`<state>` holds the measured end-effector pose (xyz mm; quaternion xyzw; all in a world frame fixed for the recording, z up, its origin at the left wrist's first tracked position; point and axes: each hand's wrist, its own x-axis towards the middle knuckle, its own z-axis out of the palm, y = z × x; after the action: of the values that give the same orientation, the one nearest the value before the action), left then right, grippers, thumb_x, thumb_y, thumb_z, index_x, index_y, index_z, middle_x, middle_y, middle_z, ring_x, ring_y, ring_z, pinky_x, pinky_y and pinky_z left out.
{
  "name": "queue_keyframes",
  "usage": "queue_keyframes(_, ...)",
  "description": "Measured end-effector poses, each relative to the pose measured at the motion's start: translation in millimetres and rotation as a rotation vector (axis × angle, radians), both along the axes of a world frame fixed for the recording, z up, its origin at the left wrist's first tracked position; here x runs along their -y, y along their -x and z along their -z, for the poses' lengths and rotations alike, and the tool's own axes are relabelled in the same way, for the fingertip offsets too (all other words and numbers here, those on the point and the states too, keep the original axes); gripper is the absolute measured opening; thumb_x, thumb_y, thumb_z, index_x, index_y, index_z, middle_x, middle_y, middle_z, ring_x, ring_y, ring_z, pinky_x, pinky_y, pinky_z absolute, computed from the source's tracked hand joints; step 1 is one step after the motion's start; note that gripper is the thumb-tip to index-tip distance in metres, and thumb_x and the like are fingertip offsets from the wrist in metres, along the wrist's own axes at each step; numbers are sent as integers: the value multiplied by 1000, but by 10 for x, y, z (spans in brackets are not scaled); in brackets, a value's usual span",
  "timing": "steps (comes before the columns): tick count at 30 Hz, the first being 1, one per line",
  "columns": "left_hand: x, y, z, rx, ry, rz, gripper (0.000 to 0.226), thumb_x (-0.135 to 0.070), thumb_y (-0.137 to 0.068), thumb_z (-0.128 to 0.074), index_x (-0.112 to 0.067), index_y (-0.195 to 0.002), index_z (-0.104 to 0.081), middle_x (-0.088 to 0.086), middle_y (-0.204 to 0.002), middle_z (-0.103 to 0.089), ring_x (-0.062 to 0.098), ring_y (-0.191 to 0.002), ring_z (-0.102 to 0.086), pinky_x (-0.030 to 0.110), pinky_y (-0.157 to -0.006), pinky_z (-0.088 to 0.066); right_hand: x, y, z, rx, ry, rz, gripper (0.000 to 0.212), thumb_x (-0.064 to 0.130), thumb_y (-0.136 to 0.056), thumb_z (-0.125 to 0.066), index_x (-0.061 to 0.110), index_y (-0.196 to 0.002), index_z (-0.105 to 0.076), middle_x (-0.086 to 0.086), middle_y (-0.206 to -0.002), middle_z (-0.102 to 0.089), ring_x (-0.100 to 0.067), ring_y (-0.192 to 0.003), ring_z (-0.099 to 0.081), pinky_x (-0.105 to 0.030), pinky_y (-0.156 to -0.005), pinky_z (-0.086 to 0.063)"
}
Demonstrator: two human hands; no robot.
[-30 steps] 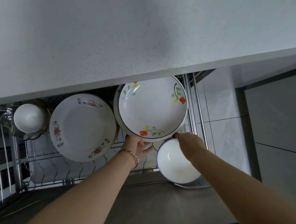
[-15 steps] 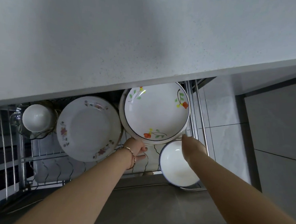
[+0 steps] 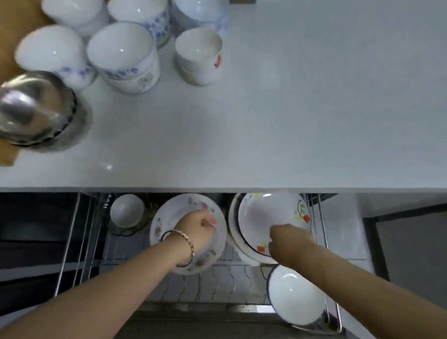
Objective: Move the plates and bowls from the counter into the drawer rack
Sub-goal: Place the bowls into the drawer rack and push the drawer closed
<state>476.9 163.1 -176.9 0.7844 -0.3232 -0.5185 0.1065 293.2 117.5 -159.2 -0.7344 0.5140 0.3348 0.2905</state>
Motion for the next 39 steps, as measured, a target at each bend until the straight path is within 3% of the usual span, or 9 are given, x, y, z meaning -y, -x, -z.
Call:
queue_keyframes(3, 87, -619, -370, 64, 145, -46, 18, -4, -86, -55, -17, -87, -67, 11, -99, -69, 29, -95, -66, 35, -90, -54, 187, -586, -431, 167, 65, 23, 39, 19, -94, -40, 11, -130, -53, -10, -131, -58, -28, -121, -54, -32, -98, -44)
queue_keyframes(5, 119, -1035, -566, 104, 221, -122, 21, 1, -88, -49, -4, -100, -66, 13, -92, -67, 26, -87, -65, 28, -75, -53, 288, -1024, -667, 277, 89, 53, 33, 18, -92, -42, 9, -119, -60, -10, -126, -61, -27, -117, -57, -31, -95, -45)
queue_keyframes(11, 56, -2203, -781, 114, 235, -349, 22, 7, -89, -38, -4, -89, -57, 8, -72, -59, 14, -60, -54, 9, -40, -44, 499, -2586, -902, 638, -10, 422, 45, 32, -93, -47, -4, -118, -57, -19, -108, -69, -34, -96, -67, -39, -89, -52)
queue_keyframes(15, -68, -2773, -744, 95, 207, -386, 21, 4, -91, -40, -5, -90, -58, 8, -77, -59, 10, -60, -53, 4, -33, -38, 576, -3659, -864, 775, -219, 743, 72, 45, -89, -53, 5, -142, -26, -19, -122, -56, -29, -70, -64, -31, -60, -54)
queue_keyframes(19, -189, -3157, -697, 9, 210, -470, 22, 7, -89, -48, -3, -104, -60, 12, -81, -59, 12, -60, -53, 5, -35, -41, 596, -4223, -637, 807, -248, 957, 51, 21, -88, -55, 6, -133, -36, -19, -111, -61, -24, -50, -59, -30, -41, -55)
queue_keyframes(23, -224, -3266, -760, -156, 255, -634, 11, -10, -95, -46, -12, -106, -48, 13, -97, -53, 15, -61, -53, 24, -50, -48, 486, -4102, -535, 842, -188, 996, 41, 6, -88, -49, 13, -127, -42, -17, -110, -62, -25, -50, -60, -30, -43, -56)
queue_keyframes(28, -347, -3216, -981, -265, 261, -552, 38, -42, -95, -42, -24, -129, -38, 7, -119, -56, 24, -74, -65, 37, -66, -55, 137, -3493, -752, 832, -194, 907, 48, -1, -88, -47, 20, -131, -43, -17, -103, -66, -20, -50, -67, -27, -48, -60)
queue_keyframes(32, -670, -2977, -964, -250, 179, -457, 18, -22, -95, -49, -26, -110, -39, 8, -91, -65, 18, -47, -65, 31, -49, -56, -254, -3027, -889, 805, -255, 793, 48, -4, -88, -43, 25, -126, -45, -8, -73, -66, -11, -43, -66, -22, -49, -59)
queue_keyframes(39, -1578, -2530, -219, -256, 52, -554, 43, 7, -90, -47, -25, -119, -44, 0, -83, -56, 19, -65, -59, 28, -40, -55, -1091, -2600, -324, 681, -345, 648, 54, 3, -87, -52, 43, -121, -39, -2, -77, -66, -24, -74, -67, -34, -75, -59)
